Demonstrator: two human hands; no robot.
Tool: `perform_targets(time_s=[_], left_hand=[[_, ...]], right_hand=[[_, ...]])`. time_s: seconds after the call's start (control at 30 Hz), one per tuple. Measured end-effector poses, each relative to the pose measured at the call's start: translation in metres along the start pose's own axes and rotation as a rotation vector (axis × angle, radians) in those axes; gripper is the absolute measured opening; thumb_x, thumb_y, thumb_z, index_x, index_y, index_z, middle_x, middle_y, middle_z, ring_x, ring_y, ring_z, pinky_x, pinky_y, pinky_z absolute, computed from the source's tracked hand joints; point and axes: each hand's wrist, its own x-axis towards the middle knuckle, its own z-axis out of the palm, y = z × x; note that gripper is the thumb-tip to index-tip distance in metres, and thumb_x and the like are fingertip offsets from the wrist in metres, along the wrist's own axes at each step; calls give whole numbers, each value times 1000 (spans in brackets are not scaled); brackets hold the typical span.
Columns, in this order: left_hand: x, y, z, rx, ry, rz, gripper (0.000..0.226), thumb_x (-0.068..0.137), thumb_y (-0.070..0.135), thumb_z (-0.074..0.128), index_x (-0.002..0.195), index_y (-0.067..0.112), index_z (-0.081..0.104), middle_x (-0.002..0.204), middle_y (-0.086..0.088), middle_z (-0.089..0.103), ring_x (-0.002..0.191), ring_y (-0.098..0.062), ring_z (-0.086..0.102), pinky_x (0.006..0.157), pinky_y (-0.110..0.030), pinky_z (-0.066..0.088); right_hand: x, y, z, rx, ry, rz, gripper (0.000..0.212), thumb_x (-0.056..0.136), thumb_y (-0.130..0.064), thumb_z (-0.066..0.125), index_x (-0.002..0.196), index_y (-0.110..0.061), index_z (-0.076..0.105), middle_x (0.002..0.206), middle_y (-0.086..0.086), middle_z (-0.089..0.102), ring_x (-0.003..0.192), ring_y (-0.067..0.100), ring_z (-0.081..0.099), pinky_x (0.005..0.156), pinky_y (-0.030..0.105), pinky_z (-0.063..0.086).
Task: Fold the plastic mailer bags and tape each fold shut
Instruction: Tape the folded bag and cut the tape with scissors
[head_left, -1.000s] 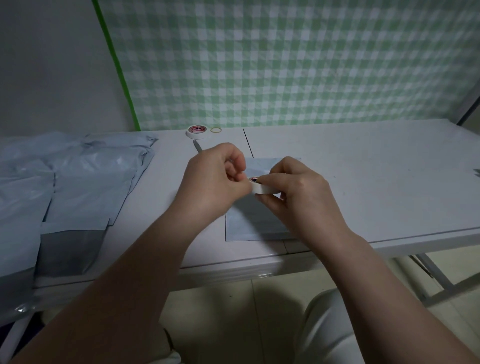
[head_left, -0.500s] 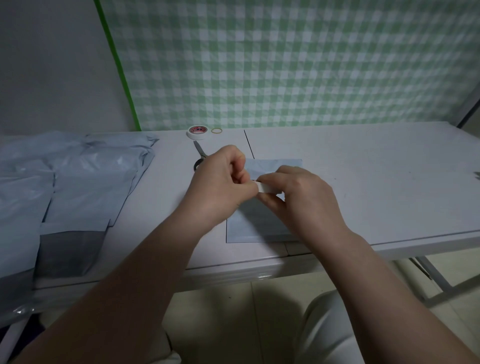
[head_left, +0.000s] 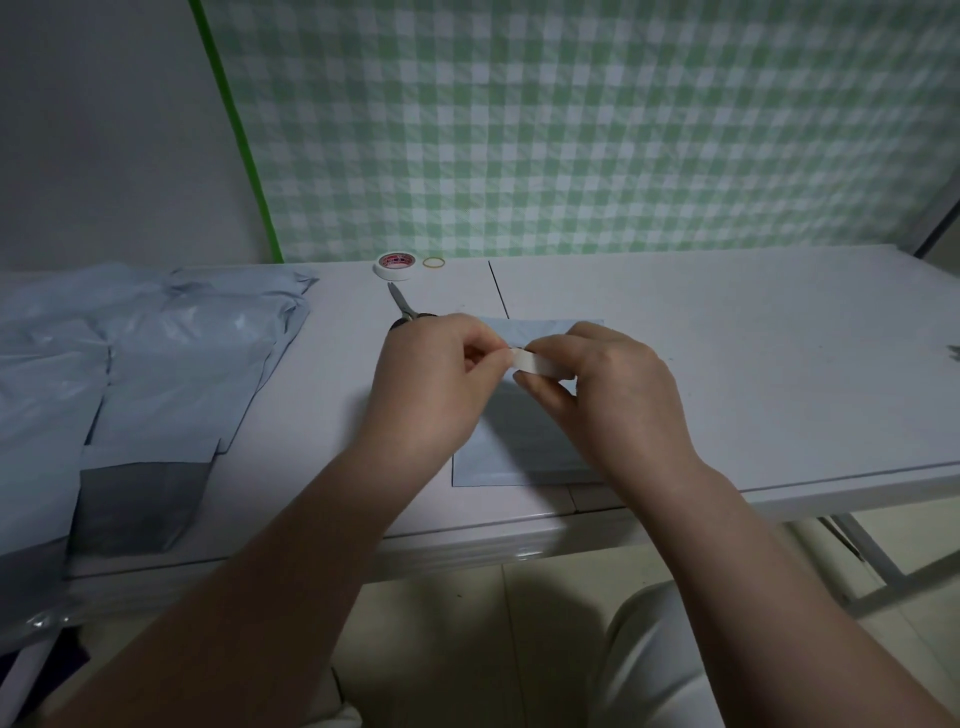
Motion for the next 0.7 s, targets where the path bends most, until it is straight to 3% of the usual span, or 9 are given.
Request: perform_targets(time_s=[0.1,0.17,0.27,0.37,0.5,0.6,0.7], left_hand=[[2,1,2,-50,-28,-44,10,85,14,65,76,16,69,66,9,63,63,-6,59,64,-14,43],[4,0,1,-226,-48,-149,13,88,10,61,76,12,67,64,6,60,65,-11,60,68,-22,52],[9,3,-5,-513,-140,-295,20,92,6,55,75,12,63,68,1,61,68,-9,60,64,-24,55],[14,7,-8,-574,-248,-351,23,94,6,51,74,12,60,70,-1,59,67,-10,59,63,-26,55],[21,6,-12,-452,-248,-314,22,95,7,50,74,12,57,73,-3,58,69,-11,57,64,-26,55],[26,5,-19,-324,-194,-269,23,93,6,50,73,13,57,73,-3,59,69,-11,57,67,-26,57],[32,1,-25,-296,-168,-272,26,94,5,49,71,13,57,70,-3,60,66,-12,58,68,-27,57]], right_hand=[[1,0,-2,120,-22,71,25,75,-49,65,83,-26,71,74,-11,57,77,15,58,58,27,42],[4,1,-4,445,-43,240,39,71,-60,63,77,-22,68,81,-9,62,87,12,59,72,32,50],[10,0,-10,978,-163,511,57,78,-59,61,89,-3,66,96,11,68,98,17,62,96,51,48],[16,-6,-16,1267,-277,629,38,83,-41,60,89,-4,63,93,11,67,95,24,64,93,46,52],[31,-8,-16,1121,-261,588,27,89,-18,63,81,7,56,88,20,60,82,20,63,79,36,55],[44,-2,-17,819,-241,518,39,78,-24,73,69,8,54,76,21,63,72,25,65,71,40,56],[50,3,-19,527,-214,490,45,71,-33,79,57,-3,49,53,5,46,47,13,44,43,22,34]])
